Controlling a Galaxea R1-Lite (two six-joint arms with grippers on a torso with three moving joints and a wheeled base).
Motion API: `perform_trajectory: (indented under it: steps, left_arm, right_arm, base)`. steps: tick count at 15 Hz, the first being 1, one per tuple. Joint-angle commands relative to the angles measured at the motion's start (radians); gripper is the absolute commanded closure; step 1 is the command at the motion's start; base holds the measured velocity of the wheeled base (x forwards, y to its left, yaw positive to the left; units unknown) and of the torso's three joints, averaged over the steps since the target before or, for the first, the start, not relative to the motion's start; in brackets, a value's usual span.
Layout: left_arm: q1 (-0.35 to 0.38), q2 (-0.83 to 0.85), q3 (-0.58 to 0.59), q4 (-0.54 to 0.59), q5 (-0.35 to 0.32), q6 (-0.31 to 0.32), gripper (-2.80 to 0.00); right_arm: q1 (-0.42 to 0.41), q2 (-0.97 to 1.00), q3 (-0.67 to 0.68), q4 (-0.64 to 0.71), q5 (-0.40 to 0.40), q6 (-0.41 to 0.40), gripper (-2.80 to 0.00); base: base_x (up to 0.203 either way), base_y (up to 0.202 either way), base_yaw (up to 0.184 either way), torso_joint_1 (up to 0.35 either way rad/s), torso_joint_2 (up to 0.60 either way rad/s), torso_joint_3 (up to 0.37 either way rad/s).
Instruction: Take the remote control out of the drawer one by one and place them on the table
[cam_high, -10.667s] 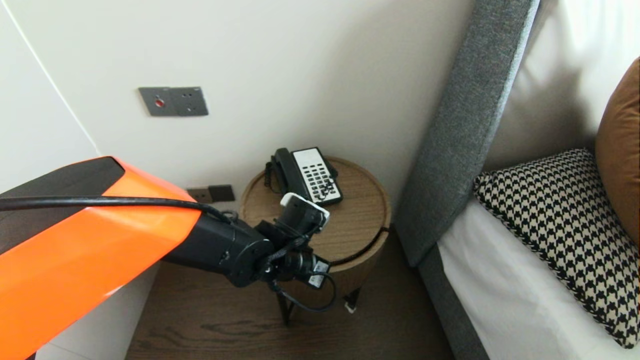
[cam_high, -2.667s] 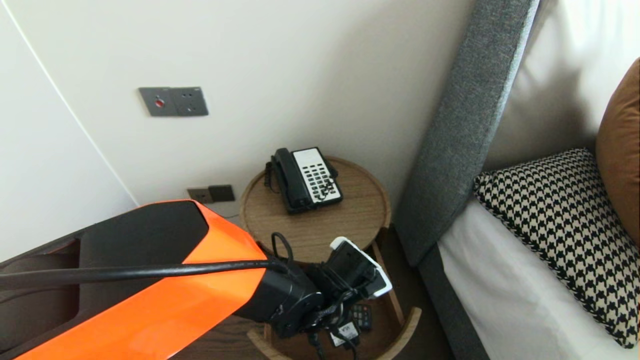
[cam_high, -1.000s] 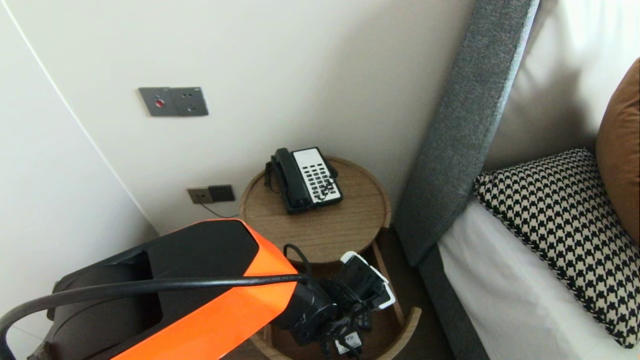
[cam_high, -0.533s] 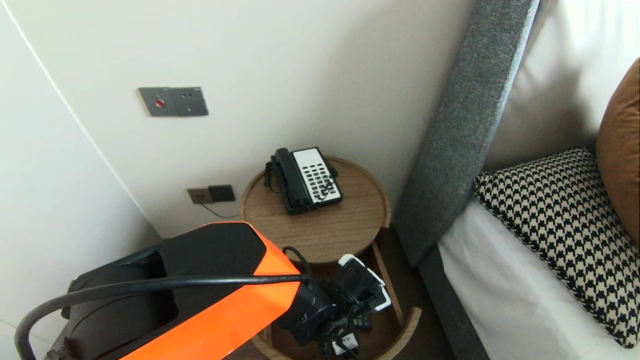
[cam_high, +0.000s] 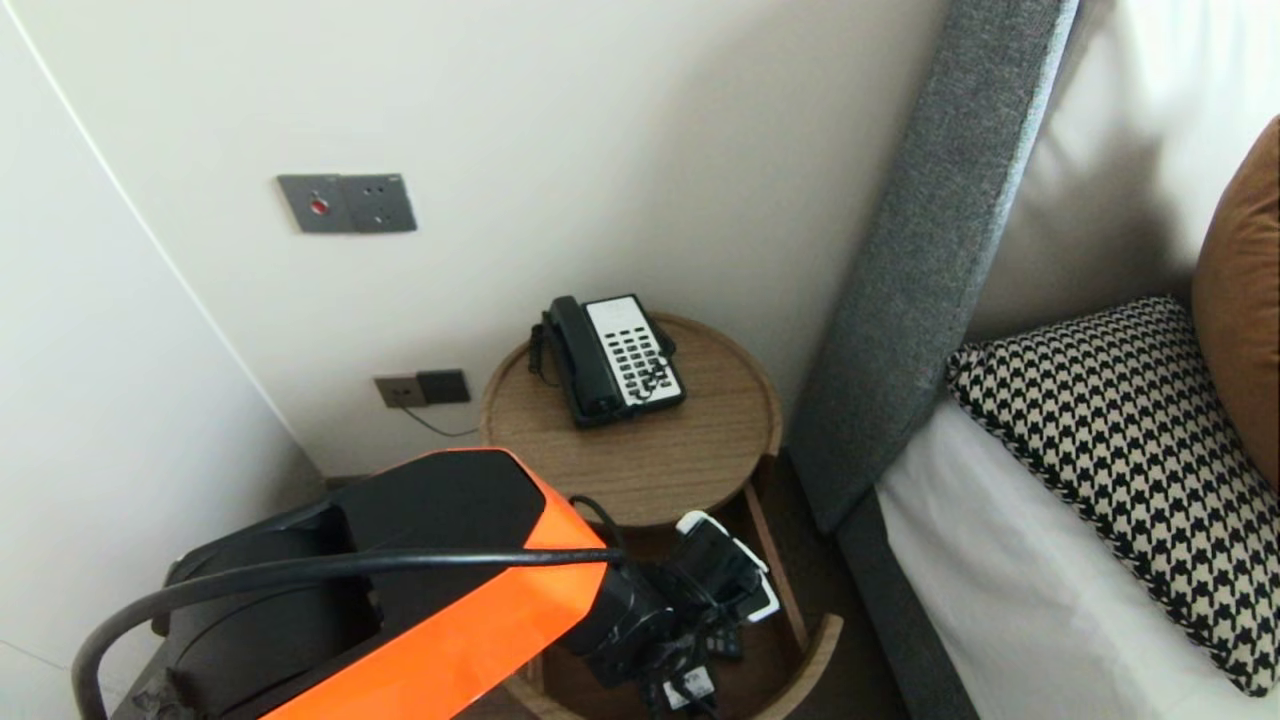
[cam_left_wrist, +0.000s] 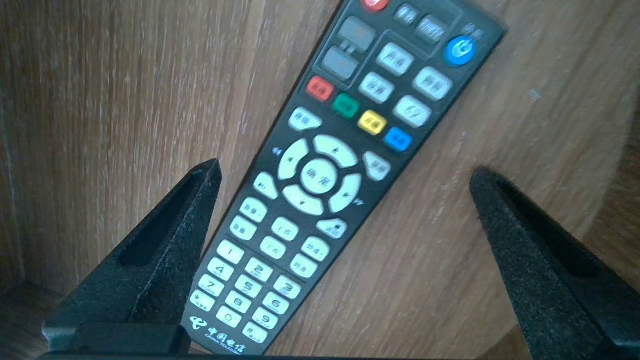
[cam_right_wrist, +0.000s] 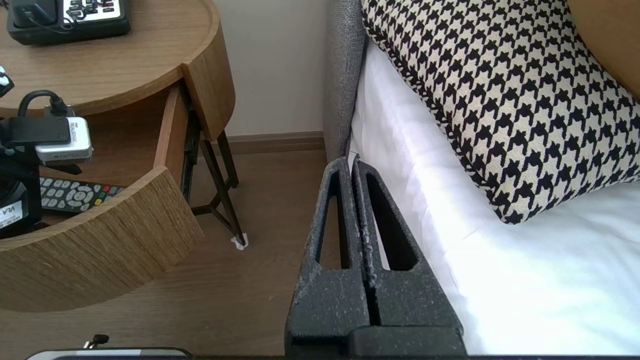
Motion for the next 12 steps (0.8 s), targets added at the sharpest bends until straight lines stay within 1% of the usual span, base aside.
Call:
perform_trajectory:
  steps: [1, 9, 12]
  left_arm:
    - [0.009, 0.003, 0.0, -0.002, 0.002, 0.003, -2.8]
    - [0.015, 0.032, -0.033, 0.003, 0.0, 0.015, -2.8]
    - [0.02, 0.017, -0.024, 0.025, -0.012, 0.013, -2.8]
  right_arm:
    - [-0.001, 0.001, 0.0, 0.0, 0.001, -0.001, 0.0]
    - [-0.001, 0.001, 0.0, 0.0, 0.001, 0.001, 0.0]
    - [0.001, 0.001, 0.0, 0.0, 0.001, -0.001, 0.0]
  base:
    - [0.0, 0.0, 0.0, 0.0, 0.0, 0.0]
    - [0.0, 0.0, 0.0, 0.0, 0.0, 0.0]
    - [0.0, 0.0, 0.0, 0.0, 0.0, 0.0]
